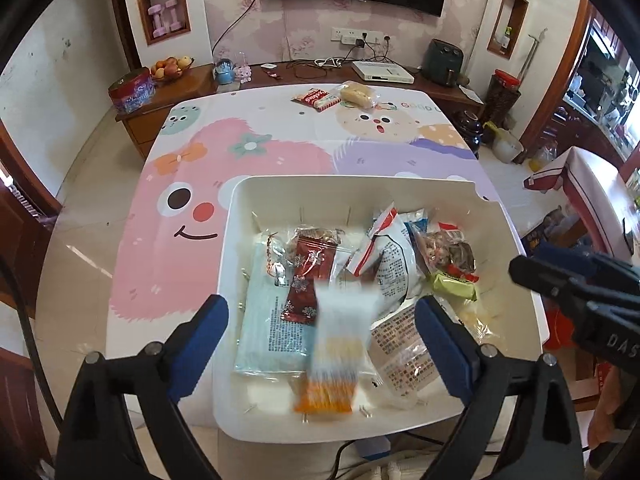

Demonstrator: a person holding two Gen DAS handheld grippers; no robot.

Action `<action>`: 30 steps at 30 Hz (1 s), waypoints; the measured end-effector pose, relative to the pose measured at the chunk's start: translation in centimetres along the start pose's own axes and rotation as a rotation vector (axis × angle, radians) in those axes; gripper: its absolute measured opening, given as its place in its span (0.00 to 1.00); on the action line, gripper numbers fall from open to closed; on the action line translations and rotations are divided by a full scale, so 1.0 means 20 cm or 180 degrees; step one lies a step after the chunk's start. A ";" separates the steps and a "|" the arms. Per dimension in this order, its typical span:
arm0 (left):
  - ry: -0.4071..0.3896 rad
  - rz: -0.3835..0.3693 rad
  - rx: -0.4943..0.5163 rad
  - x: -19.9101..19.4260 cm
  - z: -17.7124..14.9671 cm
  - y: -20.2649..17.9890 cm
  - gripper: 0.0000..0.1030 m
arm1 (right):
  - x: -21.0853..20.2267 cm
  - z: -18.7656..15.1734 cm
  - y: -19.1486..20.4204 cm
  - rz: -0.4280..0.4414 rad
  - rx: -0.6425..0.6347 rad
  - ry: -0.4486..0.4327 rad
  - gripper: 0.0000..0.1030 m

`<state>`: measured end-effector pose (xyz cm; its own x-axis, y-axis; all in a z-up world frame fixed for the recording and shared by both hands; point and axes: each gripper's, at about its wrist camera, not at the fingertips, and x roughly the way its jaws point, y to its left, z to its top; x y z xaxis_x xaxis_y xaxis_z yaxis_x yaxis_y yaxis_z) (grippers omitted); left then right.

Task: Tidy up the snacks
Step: 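Carry the green cake and OATS bar into the tray and release both, then move both open tools toward the last two snacks on the table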

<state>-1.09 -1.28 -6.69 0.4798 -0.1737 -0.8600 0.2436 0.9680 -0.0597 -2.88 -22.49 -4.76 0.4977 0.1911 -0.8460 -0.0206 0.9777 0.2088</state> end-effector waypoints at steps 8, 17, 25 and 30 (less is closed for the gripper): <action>0.0096 -0.0044 -0.0174 0.04 0.00 0.05 0.91 | 0.05 -0.01 0.03 0.0033 -0.0034 0.0065 0.48; 0.0083 0.0024 -0.0153 0.04 0.03 0.06 0.91 | 0.10 0.00 0.03 0.0099 -0.0007 0.0174 0.48; -0.0147 0.0219 -0.0035 -0.06 0.20 0.11 0.91 | 0.05 0.14 0.03 0.0054 -0.0181 0.0072 0.48; -0.0389 0.0237 0.0113 -0.20 0.45 0.12 0.91 | -0.04 0.38 0.01 0.0025 -0.0334 -0.0092 0.48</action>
<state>5.18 0.11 1.21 0.5962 -0.1244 -0.7932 0.2320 0.9725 0.0218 3.38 -23.15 -0.36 0.5219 0.1977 -0.8298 -0.1145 0.9802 0.1615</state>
